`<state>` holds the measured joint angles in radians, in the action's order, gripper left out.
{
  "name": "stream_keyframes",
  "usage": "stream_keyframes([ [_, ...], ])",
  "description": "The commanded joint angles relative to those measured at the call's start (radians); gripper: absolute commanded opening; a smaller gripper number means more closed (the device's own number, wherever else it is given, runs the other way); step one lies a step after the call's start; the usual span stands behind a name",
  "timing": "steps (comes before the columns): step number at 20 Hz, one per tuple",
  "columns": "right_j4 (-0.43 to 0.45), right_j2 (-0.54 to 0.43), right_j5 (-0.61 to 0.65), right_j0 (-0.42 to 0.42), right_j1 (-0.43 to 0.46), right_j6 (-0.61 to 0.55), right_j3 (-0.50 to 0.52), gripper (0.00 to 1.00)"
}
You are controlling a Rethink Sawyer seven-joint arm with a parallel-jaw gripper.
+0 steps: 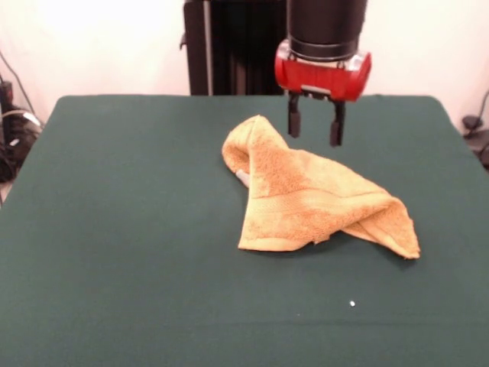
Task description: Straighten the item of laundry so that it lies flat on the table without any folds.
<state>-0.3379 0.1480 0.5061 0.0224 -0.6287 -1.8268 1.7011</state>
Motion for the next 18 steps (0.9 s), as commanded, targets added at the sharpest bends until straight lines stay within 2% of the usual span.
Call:
stream_keyframes([
  [1, -0.122, -0.106, -0.055, -0.058, 0.101, -0.335, 0.062, 1.0],
  [5, -0.149, -0.093, -0.065, -0.068, 0.138, -0.324, 0.018, 1.0],
  [11, -0.227, -0.032, -0.064, -0.123, 0.169, -0.414, -0.022, 1.0],
  [18, -0.264, -0.097, -0.194, -0.076, 0.199, -0.384, 0.012, 1.0],
])
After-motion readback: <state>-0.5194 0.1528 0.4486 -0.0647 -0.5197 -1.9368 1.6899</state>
